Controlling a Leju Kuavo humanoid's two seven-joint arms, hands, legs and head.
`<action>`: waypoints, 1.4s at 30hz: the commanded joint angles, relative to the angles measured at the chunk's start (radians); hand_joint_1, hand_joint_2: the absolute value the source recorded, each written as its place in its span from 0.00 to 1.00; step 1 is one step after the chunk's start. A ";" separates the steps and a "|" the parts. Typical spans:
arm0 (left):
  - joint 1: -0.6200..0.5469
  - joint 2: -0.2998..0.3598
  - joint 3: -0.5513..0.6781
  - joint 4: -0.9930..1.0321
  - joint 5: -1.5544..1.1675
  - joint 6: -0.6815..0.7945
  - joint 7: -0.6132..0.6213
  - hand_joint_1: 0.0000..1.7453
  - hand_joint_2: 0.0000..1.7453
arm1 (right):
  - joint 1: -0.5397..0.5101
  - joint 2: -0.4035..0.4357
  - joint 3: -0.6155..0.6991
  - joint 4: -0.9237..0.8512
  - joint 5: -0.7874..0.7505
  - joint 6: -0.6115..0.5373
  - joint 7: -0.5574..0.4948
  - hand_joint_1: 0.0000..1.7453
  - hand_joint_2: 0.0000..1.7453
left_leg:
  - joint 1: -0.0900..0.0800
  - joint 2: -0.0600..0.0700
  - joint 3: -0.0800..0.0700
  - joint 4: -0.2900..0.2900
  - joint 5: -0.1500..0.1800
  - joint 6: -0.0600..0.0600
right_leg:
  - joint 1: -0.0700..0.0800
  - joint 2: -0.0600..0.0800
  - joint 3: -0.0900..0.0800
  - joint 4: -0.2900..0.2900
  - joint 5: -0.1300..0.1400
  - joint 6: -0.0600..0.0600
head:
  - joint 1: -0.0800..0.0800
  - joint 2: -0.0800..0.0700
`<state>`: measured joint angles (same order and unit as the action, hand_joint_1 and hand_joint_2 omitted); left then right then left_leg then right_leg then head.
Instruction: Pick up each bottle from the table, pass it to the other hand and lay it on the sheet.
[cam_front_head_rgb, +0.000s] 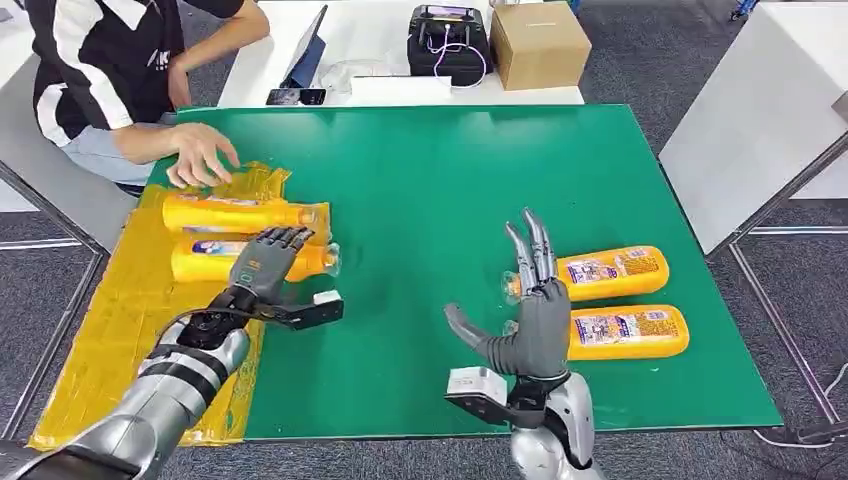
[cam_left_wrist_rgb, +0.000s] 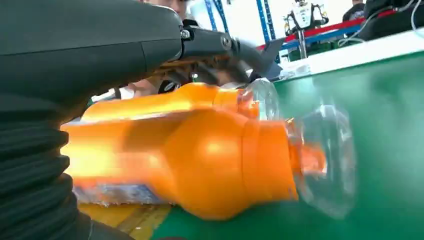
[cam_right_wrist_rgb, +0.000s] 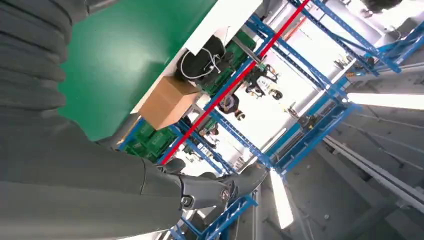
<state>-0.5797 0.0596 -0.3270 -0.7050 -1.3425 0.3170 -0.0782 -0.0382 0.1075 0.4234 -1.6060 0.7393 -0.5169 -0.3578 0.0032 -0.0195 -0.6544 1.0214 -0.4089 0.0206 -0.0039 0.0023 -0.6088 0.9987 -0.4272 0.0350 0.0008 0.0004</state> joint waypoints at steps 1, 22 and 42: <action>-0.038 -0.053 0.059 0.044 0.041 0.003 -0.023 0.00 1.00 | -0.036 -0.009 0.013 0.071 -0.001 -0.001 0.008 0.00 1.00 | 0.001 0.002 0.006 -0.001 -0.002 -0.001 | 0.001 0.000 0.007 -0.002 -0.001 -0.001 | 0.000 0.000; 0.077 -0.109 0.208 -0.230 0.512 -0.139 -0.324 0.00 1.00 | -0.037 -0.004 0.001 0.077 0.005 -0.014 0.008 0.00 1.00 | 0.001 0.003 0.007 -0.001 -0.002 -0.001 | 0.001 0.001 0.007 -0.002 -0.002 0.000 | 0.000 0.000; 0.214 -0.093 0.132 -0.588 1.405 -0.661 -0.318 0.00 1.00 | -0.146 -0.503 -0.273 0.265 0.121 0.464 0.114 0.00 1.00 | -0.002 -0.004 0.003 0.000 0.001 0.002 | -0.002 -0.005 0.005 -0.002 0.000 0.002 | 0.000 0.000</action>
<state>-0.3354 -0.0397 -0.1118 -1.3317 0.0329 -0.3445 -0.4085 -0.1222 -0.1741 0.2773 -1.4824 0.8743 -0.1594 -0.1958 0.0014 -0.0215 -0.6542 1.0220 -0.4079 0.0225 -0.0055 0.0005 -0.6075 0.9983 -0.4263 0.0363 0.0004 0.0004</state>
